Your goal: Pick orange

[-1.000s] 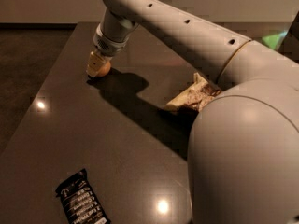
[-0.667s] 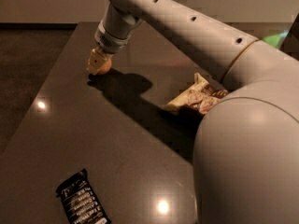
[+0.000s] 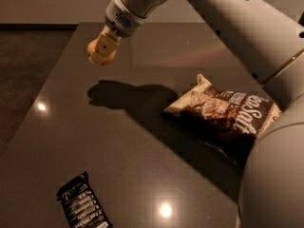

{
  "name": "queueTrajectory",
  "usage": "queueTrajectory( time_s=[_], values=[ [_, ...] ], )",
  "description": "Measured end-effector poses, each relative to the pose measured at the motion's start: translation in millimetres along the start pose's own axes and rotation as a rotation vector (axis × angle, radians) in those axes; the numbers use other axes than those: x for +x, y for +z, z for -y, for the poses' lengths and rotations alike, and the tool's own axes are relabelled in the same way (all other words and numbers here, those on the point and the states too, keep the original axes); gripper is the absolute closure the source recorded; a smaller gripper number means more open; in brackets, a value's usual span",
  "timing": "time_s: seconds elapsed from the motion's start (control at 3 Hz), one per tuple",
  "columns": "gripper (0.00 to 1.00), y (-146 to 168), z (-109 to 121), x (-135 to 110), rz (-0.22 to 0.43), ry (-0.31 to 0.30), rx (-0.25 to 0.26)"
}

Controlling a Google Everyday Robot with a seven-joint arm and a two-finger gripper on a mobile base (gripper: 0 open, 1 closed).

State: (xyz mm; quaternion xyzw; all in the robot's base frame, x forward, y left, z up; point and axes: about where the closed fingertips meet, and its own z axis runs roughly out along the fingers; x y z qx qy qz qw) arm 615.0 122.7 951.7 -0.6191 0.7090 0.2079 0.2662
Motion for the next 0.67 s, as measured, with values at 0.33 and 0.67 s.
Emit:
queueTrajectory(
  time_s=[0.33, 0.67],
  values=[
    [1.0, -21.6, -16.5, -7.3, 0.028, -0.051, -0.031],
    [1.0, -27.4, -21.5, -9.3, 0.035, -0.067, -0.041]
  ],
)
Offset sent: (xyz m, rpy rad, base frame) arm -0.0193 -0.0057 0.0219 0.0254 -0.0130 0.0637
